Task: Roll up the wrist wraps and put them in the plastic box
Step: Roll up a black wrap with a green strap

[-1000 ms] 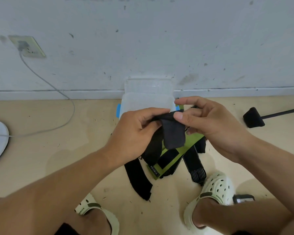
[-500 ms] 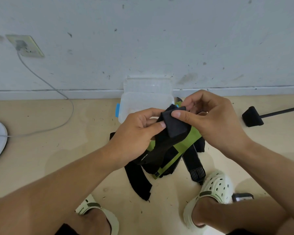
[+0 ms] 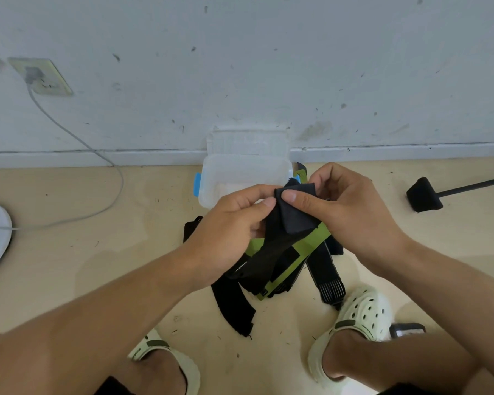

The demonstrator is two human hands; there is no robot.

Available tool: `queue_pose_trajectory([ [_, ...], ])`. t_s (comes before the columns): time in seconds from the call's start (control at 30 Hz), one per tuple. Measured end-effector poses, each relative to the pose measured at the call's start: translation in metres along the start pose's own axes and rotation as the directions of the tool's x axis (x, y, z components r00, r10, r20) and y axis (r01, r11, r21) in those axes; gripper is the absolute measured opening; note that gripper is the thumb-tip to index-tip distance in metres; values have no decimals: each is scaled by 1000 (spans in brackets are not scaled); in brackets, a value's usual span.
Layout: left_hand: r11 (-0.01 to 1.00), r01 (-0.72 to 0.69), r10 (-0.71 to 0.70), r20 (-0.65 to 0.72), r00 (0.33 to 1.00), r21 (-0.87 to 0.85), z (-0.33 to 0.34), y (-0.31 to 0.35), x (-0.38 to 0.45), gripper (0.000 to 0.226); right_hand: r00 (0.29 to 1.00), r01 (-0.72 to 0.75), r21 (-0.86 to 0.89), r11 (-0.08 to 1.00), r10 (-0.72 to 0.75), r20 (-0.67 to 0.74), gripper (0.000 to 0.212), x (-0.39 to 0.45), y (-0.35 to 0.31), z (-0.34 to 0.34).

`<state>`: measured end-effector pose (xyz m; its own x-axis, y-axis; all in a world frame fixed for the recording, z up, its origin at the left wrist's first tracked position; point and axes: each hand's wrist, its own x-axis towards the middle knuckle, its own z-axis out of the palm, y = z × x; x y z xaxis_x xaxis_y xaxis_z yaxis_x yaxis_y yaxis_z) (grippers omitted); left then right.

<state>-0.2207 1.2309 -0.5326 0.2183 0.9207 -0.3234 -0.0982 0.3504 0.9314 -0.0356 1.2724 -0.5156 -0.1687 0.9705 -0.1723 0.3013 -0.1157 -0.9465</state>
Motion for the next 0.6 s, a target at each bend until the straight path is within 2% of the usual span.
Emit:
queue_pose_trajectory([
  [0.07, 1000, -6, 5, 20, 1000, 12, 1, 2, -2, 24, 999, -45, 33, 998, 45, 2, 46, -1, 0, 2],
  [0.17, 988, -16, 17, -5, 1000, 153, 3, -1, -5, 46, 990, -135, 85, 987, 132, 42, 46, -2, 1, 5],
  [0.23, 970, -27, 43, -60, 997, 243, 4, -2, -4, 52, 967, -220, 100, 970, 203, 153, 51, -1, 0, 3],
  [0.3, 962, -40, 69, -101, 992, 271, 3, -2, -4, 46, 935, -270, 78, 960, 242, 259, 59, -1, -4, 0],
  [0.5, 963, -53, 79, -91, 993, 263, 0, 1, -1, 43, 932, -236, 21, 972, 220, 287, 42, 1, -16, -7],
  [0.6, 957, -46, 62, -45, 997, 287, 1, 2, -3, 43, 921, -240, 7, 971, 225, 319, 42, 0, -16, -8],
])
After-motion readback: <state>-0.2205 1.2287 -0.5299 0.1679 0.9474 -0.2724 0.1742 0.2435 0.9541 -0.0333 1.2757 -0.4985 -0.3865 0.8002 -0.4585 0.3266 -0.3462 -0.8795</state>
